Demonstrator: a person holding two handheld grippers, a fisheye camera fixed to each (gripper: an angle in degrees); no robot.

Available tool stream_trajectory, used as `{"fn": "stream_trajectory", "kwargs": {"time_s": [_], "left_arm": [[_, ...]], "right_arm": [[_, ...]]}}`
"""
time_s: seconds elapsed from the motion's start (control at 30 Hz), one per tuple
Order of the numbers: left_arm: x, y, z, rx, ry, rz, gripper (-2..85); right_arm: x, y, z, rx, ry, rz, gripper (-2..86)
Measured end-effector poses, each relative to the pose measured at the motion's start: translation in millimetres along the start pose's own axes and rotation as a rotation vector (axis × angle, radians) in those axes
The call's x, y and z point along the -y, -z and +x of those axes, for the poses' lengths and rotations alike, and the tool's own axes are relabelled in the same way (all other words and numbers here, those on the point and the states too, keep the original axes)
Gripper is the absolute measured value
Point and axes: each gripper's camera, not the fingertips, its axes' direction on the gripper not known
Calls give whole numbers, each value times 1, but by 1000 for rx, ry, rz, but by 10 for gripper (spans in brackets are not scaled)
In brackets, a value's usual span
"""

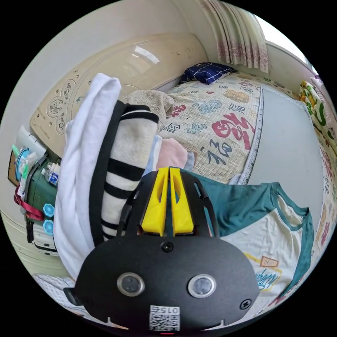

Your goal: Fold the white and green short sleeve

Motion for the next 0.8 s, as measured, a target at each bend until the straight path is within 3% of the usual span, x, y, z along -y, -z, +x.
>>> {"fn": "stream_trajectory", "kwargs": {"time_s": [0.2,0.47,0.67,0.8], "left_arm": [[-9,5,-15,-54,9,-11,4],[-17,0,-20,-67,-53,-52,8],[-29,-7,-15,-151,-165,-101,25],[-49,-5,-24,-208,-170,-155,44]], "right_arm": [[-8,-3,38,154,-122,-5,42],[-59,94,55,162,-5,76,82],[-219,203,83,-4,106,90,73],[-350,277,133,-187,-96,72,73]]}}
